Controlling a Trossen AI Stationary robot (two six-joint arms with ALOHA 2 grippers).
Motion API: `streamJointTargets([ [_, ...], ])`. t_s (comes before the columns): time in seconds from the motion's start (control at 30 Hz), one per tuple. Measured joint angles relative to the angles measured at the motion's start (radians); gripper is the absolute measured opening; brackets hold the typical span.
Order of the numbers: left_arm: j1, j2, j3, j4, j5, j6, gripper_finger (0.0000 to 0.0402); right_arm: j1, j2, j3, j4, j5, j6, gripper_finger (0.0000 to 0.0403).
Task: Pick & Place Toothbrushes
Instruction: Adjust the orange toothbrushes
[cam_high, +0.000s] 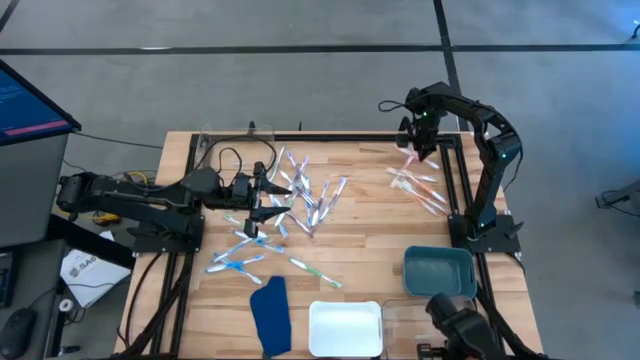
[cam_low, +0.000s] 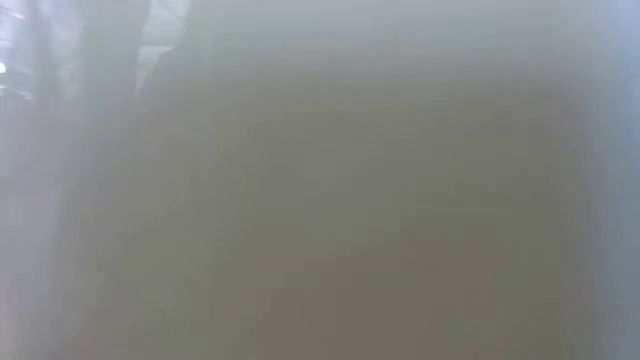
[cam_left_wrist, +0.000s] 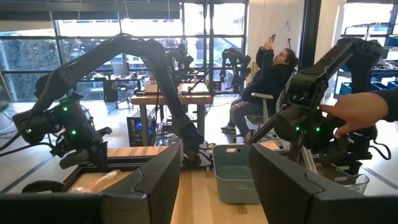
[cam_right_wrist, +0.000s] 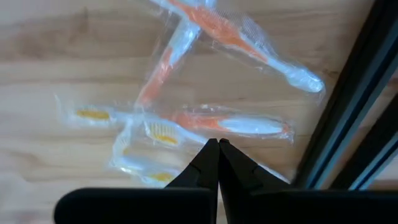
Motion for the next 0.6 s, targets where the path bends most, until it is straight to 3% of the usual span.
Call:
streamJointTargets([
  [0.2,0.000,0.000,0.000,0.000,0.000,0.000,0.0186,0.026,0.000,0.000,0.009,0.001,-0.010,0.0000],
  [0.47,0.000,0.000,0.000,0.000,0.000,0.000,0.0186,0.068,0.000,0.000,0.206,-0.002,-0.036,0.0000],
  [0.6,0.000,0.000,0.000,0.000,0.000,0.000,0.0186,0.062,0.000,0.000,0.207,-0.002,-0.016,0.0000],
])
